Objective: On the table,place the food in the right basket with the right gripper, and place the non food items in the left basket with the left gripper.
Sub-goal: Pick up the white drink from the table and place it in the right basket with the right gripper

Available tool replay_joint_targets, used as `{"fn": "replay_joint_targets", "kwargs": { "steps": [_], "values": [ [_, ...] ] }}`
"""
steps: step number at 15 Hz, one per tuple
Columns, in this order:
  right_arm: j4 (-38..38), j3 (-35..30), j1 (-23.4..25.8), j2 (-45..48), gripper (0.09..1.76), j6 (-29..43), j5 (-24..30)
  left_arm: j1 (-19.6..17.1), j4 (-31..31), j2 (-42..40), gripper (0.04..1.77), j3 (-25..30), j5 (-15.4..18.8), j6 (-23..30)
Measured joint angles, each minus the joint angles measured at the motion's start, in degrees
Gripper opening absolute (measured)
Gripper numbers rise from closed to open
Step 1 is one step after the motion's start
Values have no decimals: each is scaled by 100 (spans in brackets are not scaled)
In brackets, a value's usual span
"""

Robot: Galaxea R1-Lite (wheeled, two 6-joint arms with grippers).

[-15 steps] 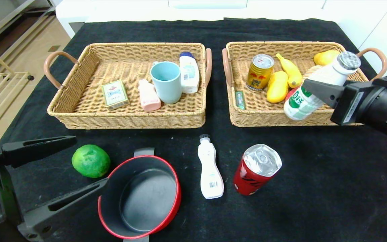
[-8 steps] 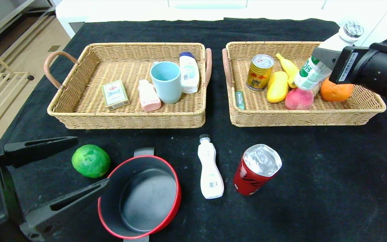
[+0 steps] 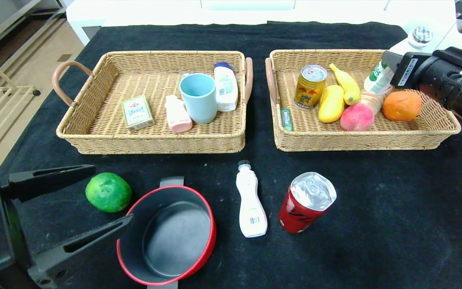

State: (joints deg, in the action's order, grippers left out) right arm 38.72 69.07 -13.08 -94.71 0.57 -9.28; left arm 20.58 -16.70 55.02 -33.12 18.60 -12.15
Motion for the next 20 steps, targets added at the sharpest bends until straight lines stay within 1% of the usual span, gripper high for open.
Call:
{"fn": "replay_joint_targets", "kwargs": {
  "steps": [3,9,14,17,20],
  "values": [
    [767,149,184,-407,87,151,-52,-5,-5,13,172,0,0,0],
    [898,196,219,-791,87,163,-63,0,-5,11,172,-11,0,0],
    [944,155,211,-820,126,163,-89,-2,-9,13,172,-11,-4,0],
    [1023,113,182,-796,140,157,-85,0,-11,11,172,-12,-2,0],
    [962,-69,112,-653,149,144,-74,0,-13,11,172,-12,0,0]
  ]
}}
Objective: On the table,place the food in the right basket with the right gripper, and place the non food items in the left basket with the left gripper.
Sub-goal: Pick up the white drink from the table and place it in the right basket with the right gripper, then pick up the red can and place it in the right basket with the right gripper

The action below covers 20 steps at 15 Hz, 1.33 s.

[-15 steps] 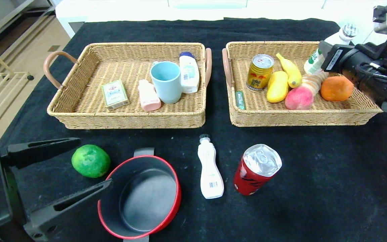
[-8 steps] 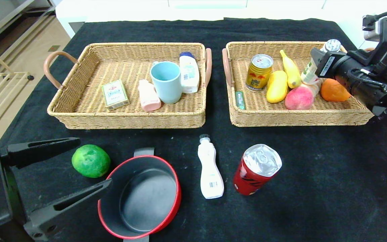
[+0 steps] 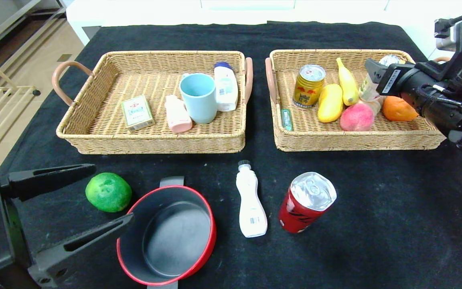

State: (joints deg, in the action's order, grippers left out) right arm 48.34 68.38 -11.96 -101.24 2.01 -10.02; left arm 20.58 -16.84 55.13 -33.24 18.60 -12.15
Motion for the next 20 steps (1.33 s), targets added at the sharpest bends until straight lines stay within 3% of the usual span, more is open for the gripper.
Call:
{"fn": "replay_joint_targets", "kwargs": {
  "steps": [13,20],
  "values": [
    [-13,-2111,-984,1619,167,-37,-9,12,13,0,172,23,0,-63],
    [-713,-3198,-1574,2756,169,-196,129,11,2,-4,172,43,-6,-71]
  ]
}}
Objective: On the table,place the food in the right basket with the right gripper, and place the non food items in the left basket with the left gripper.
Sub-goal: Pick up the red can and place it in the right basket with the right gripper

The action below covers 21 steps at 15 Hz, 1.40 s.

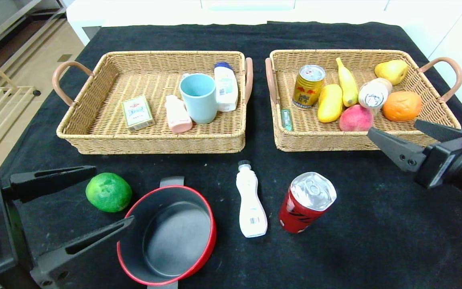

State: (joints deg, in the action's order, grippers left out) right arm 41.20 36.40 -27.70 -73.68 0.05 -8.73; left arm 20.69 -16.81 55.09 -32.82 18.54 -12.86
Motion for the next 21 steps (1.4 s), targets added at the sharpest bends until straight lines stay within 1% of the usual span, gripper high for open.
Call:
{"fn": "replay_joint_targets", "kwargs": {
  "steps": [2,5,8,12,16,21],
  "values": [
    [-133,-311,-101,207,170,-46,283,0,-2,-2,172,-4,-22,0],
    [-581,-600,-276,508,170,-54,664,4,-2,-5,172,-4,-27,0],
    [-638,-881,-529,666,170,-68,894,0,-2,-10,172,-6,-27,-1],
    [-631,-1298,-924,675,170,-263,950,-5,-2,-38,172,-15,-29,-37],
    [-618,-1551,-1304,560,170,-311,933,-2,-5,-52,172,-15,-38,-41],
    [-557,-1615,-1692,139,170,-418,866,-2,-2,-57,172,-20,-82,-69]
  ]
}}
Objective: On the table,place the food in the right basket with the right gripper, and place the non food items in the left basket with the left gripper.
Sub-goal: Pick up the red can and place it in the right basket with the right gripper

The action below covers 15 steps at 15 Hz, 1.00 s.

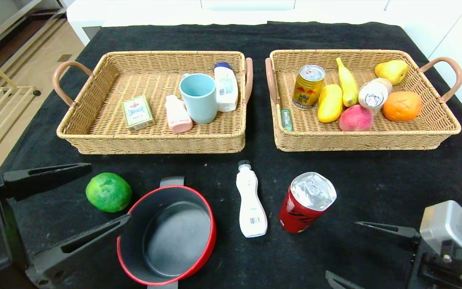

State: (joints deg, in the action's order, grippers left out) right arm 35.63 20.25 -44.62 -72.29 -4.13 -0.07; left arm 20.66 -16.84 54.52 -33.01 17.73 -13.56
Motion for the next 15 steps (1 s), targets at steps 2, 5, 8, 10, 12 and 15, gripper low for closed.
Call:
{"fn": "replay_joint_targets", "kwargs": {
  "steps": [2,5,8,10,12,15],
  "values": [
    [468,22,-130,-293,170,-40,-102,0,0,-2,172,2,0,-6],
    [973,34,-245,-723,170,-83,-267,0,0,-6,172,0,0,-6],
    [1012,171,-336,-970,170,-134,-452,0,-2,-24,172,-12,-23,-9],
    [1202,284,-354,-1112,171,-201,-621,0,-2,-30,172,-17,-32,-9],
    [1434,380,-361,-1252,171,-206,-695,0,0,-38,172,-22,-32,-11],
    [1619,502,-358,-1420,171,-204,-731,0,0,-50,172,-22,-34,-9]
  ]
}}
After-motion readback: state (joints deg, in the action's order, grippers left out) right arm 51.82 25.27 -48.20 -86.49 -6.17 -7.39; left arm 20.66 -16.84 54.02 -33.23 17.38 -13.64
